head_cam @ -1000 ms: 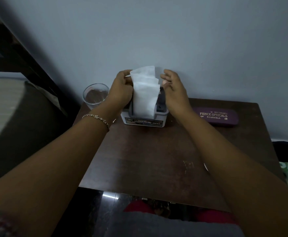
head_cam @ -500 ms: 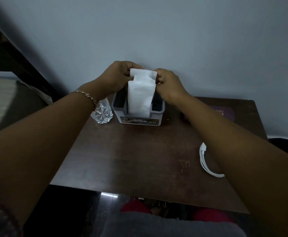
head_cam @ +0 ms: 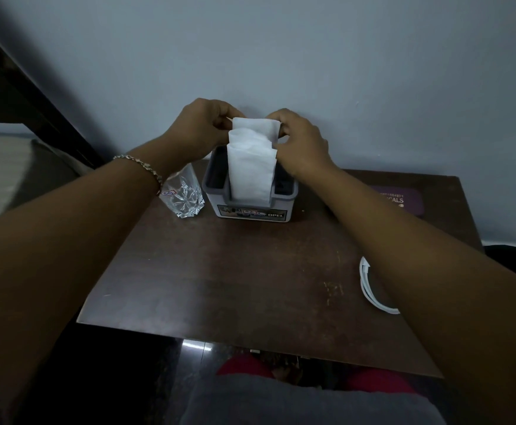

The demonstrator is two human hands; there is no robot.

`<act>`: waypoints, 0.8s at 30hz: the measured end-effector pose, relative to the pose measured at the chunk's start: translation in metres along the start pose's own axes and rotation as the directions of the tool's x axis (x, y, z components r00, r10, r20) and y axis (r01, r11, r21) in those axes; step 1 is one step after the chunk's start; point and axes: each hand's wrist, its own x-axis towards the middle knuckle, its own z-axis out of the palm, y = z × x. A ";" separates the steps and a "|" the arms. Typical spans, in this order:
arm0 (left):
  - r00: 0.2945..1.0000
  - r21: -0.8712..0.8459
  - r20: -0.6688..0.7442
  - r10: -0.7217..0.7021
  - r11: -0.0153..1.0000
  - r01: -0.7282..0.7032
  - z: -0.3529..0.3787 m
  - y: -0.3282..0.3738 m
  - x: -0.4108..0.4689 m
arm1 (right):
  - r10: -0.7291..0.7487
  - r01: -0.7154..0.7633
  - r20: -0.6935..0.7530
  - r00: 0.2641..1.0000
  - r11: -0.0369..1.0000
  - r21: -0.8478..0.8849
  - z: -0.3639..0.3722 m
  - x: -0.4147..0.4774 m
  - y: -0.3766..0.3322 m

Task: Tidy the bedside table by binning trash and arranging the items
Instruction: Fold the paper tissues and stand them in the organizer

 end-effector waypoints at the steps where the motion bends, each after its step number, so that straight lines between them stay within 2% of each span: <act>1: 1.000 0.007 0.002 -0.009 1.000 0.009 0.000 0.000 0.000 | 0.003 -0.003 -0.015 1.000 1.000 0.017 0.000 0.000 -0.002; 5: 0.999 -0.028 0.005 -0.049 0.998 0.050 -0.006 0.001 -0.003 | 0.045 -0.051 0.043 0.998 0.990 0.130 -0.003 0.002 -0.001; 7: 0.993 -0.062 -0.093 -0.072 0.996 0.067 -0.013 0.003 -0.009 | 0.033 -0.042 0.053 0.998 0.983 0.178 -0.007 -0.001 0.000; 9: 0.966 -0.063 -0.250 -0.058 0.997 0.044 -0.014 0.008 -0.022 | -0.005 -0.002 0.044 0.999 0.986 0.168 -0.010 -0.003 0.000; 11: 0.947 0.039 -0.320 0.027 0.999 -0.015 -0.008 0.015 -0.035 | -0.067 0.059 0.059 0.996 0.991 0.124 -0.012 -0.001 -0.001; 13: 0.954 0.163 -0.275 0.118 0.984 -0.074 0.002 0.021 -0.045 | -0.100 0.089 0.091 0.991 0.989 0.120 -0.016 0.003 -0.008; 16: 0.971 0.245 -0.154 0.184 0.959 -0.142 0.013 0.020 -0.045 | -0.076 0.070 0.104 0.992 0.995 0.069 -0.017 0.012 -0.016; 19: 0.968 0.246 -0.174 0.179 0.960 -0.134 0.015 0.015 -0.039 | -0.079 0.077 0.092 0.993 0.997 0.024 -0.020 0.018 -0.011; 24: 0.970 0.277 -0.162 0.182 0.952 -0.132 0.009 0.011 -0.027 | -0.096 0.074 0.188 0.978 0.990 0.122 -0.025 0.015 -0.009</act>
